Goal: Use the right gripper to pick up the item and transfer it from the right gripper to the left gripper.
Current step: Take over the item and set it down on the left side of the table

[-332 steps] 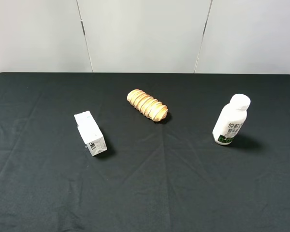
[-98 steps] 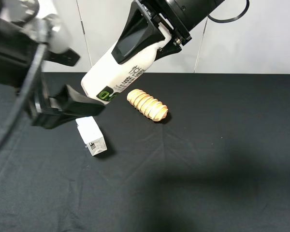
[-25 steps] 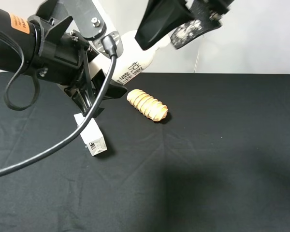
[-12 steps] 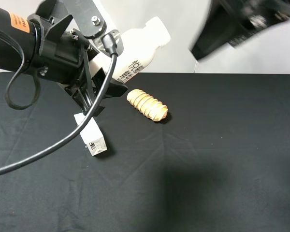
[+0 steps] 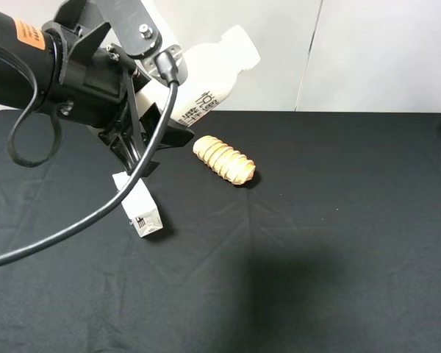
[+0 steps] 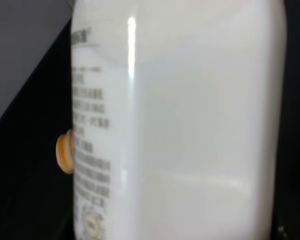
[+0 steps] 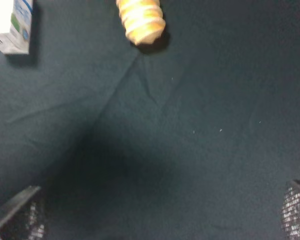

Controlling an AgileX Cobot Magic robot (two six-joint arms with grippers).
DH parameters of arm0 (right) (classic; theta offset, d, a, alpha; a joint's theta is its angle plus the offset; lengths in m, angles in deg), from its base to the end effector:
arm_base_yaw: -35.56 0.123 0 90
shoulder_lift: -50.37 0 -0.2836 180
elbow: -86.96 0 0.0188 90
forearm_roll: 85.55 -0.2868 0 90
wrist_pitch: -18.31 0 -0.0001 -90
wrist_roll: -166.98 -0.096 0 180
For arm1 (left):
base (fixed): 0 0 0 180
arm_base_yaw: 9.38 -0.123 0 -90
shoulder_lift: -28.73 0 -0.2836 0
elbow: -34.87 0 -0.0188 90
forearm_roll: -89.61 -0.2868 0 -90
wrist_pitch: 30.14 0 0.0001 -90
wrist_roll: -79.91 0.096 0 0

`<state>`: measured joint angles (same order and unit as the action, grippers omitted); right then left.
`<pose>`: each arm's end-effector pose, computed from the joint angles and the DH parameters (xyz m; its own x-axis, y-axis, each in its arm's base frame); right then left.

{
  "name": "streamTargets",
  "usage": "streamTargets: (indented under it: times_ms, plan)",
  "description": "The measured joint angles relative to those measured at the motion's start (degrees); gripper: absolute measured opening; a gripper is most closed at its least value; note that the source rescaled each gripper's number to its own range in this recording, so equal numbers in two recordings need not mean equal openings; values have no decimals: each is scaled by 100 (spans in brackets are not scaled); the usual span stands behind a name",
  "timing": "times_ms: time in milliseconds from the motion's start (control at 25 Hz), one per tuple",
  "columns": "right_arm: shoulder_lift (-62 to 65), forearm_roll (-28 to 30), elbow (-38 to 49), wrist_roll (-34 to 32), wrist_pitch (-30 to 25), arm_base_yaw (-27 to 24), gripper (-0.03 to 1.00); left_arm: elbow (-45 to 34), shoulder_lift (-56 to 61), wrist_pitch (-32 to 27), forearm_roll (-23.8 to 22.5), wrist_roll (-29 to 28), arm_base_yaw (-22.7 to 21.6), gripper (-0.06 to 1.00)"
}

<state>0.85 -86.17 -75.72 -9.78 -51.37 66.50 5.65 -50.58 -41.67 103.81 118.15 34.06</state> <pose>0.1180 0.0719 0.3991 -0.5940 -0.4176 -0.6875 -0.5522 0.8332 -0.0290 0.2208 -0.2156 0.2807 -0.0325 0.5972 -0.8015 0.8022 0.4939 0.3355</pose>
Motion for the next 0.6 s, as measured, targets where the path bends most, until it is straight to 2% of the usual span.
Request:
streamTargets:
  times_ms: [400, 600]
  plan:
    - [2012, 7, 1034, -6, 0, 0, 100, 0, 0, 98, 0, 0, 0, 0]
    - [2604, 7, 1749, -28, 420, 0, 100, 0, 0, 98, 0, 0, 0, 0]
